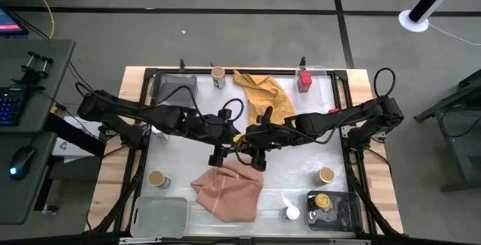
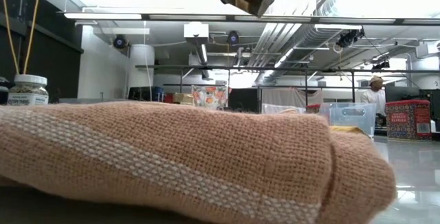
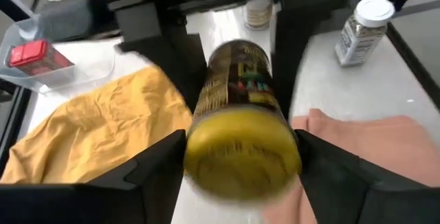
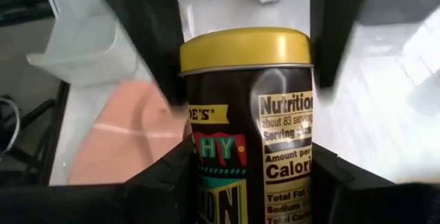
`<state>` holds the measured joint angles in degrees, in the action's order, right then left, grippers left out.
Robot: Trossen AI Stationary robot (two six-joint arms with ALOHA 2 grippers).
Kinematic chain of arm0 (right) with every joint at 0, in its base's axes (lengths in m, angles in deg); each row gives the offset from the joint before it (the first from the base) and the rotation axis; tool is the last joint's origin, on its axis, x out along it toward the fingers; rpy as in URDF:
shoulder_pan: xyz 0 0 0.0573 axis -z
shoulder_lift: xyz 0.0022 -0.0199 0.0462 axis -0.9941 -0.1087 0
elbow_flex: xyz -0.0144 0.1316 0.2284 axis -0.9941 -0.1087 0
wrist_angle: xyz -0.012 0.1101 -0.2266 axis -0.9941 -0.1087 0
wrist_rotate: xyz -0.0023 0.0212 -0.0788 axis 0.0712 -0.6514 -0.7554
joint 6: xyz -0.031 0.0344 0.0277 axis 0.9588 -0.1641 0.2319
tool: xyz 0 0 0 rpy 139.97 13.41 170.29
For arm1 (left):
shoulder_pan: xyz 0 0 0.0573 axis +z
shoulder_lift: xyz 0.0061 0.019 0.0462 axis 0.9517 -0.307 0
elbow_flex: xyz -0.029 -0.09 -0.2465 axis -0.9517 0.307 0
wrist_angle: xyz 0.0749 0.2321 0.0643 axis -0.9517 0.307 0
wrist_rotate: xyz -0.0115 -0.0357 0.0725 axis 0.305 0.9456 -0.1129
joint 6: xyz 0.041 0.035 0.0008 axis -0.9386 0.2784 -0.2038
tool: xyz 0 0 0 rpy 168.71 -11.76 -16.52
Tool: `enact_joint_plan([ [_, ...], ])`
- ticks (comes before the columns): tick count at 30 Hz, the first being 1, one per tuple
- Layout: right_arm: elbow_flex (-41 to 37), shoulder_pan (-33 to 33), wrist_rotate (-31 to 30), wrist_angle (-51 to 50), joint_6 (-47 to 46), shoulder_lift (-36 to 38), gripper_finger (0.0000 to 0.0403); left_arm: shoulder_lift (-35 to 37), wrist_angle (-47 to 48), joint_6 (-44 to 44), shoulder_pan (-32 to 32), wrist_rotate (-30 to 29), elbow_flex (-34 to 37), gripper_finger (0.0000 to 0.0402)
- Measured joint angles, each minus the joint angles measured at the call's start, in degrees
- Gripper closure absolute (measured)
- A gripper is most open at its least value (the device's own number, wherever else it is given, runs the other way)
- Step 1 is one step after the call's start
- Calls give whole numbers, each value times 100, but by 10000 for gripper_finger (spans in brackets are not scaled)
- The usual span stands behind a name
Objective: Sort spices by type
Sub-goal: Put the yellow seasoning bottle into the bottom right black bin
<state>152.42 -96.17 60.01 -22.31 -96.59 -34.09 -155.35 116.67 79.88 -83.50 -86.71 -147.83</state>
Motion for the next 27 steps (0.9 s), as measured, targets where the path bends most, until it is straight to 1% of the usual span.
enact_joint_plan([
  [3,-10,0,-2,-380,-19,173,240,37,264,-2,15,82,-216,142],
  [6,-10,-5,-25,-1034,-115,382,240,57,781,-76,13,97,-383,139],
  [8,-10,-83,-37,-1487,-358,504,240,162,970,112,13,100,-415,139],
  [10,-10,-269,-91,-1999,-630,637,240,332,979,448,5,155,-242,138],
  [13,-160,-785,-192,-2325,-1273,867,240,606,373,848,-72,232,413,138],
  [16,-594,-1557,-488,-2232,-2405,1126,240,955,-649,1398,-194,253,1293,138],
  [18,-916,-2223,-826,-2145,-3490,1301,240,1175,-1350,1888,-283,250,1854,138],
  [20,-1182,-2954,-1346,-1961,-4727,1425,240,1297,-1879,2331,-381,249,2313,138],
  [22,-1358,-3625,-2083,-1592,-5765,1443,240,1364,-2206,2605,-470,199,2600,138],
  [24,-1424,-4163,-2778,-1469,-6543,1381,240,1397,-2365,2757,-526,83,2716,138],
  [25,-1424,-4356,-3017,-1443,-6826,1330,240,1397,-2379,2792,-542,45,2736,138],
  [27,-1424,-4639,-3124,-1387,-7202,1219,240,1388,-2329,2837,-561,30,2753,138],
])
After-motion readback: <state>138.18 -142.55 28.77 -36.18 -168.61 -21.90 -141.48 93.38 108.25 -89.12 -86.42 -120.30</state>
